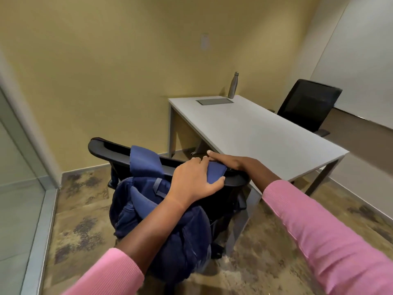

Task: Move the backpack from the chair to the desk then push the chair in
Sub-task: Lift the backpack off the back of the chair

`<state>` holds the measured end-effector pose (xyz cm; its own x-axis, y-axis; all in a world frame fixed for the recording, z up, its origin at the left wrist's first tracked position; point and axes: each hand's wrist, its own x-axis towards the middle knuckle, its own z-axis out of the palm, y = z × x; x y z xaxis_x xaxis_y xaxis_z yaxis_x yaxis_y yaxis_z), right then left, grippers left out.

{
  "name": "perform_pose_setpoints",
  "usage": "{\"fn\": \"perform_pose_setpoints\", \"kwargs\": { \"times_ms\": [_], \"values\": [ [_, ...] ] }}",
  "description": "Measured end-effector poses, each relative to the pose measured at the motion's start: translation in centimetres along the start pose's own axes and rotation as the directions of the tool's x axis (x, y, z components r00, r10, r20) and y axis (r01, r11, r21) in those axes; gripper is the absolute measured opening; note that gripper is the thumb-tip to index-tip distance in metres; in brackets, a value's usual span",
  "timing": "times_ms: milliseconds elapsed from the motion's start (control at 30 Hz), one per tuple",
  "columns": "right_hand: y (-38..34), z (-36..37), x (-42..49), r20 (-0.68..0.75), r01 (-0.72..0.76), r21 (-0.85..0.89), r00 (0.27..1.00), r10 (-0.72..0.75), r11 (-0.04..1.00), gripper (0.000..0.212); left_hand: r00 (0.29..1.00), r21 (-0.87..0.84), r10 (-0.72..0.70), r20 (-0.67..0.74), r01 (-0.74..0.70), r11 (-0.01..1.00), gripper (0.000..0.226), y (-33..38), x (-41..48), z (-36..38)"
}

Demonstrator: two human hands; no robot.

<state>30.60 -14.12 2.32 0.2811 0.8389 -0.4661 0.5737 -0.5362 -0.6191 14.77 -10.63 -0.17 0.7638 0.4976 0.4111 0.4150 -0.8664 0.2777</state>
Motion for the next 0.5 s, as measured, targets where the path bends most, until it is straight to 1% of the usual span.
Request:
{"fn": "perform_pose_setpoints", "kwargs": {
  "times_ms": [67, 200, 233, 333, 433, 500],
  "values": [
    [0.3, -0.3, 0.5, -0.017, 0.063, -0.002, 0.998, -0.063, 0.998, 0.054, 1.000, 0.007, -0.003, -0.007, 0.003, 1.000, 0.065, -0.1, 0.0, 0.0],
    [1.5, -1.2, 0.2, -0.144, 0.156, 0.071, 0.979, -0.145, 0.985, 0.047, 1.000, 0.029, 0.017, -0.025, -0.017, 0.999, 0.093, -0.3, -0.3, -0.2],
    [1.9, -1.5, 0.0, -0.180, 0.169, 0.044, 0.971, -0.159, 0.985, 0.046, 0.999, 0.032, 0.027, -0.023, -0.026, 0.999, 0.097, -0.3, -0.3, -0.3],
    [2.8, -2.3, -0.5, -0.269, 0.180, -0.119, 0.941, -0.207, 0.976, 0.047, 0.999, 0.032, 0.048, -0.010, -0.048, 0.998, 0.099, -0.2, -0.5, -0.4],
    [3.6, -2.9, -1.4, -0.356, 0.179, -0.176, 0.905, -0.232, 0.968, 0.048, 0.997, 0.011, 0.073, 0.013, -0.074, 0.997, 0.096, -0.2, -0.6, -0.5],
    [4.3, -3.1, -2.3, -0.410, 0.192, -0.173, 0.878, -0.248, 0.966, 0.050, 0.994, -0.015, 0.101, 0.028, -0.101, 0.995, 0.090, -0.4, -0.6, -0.7]
  ]
}}
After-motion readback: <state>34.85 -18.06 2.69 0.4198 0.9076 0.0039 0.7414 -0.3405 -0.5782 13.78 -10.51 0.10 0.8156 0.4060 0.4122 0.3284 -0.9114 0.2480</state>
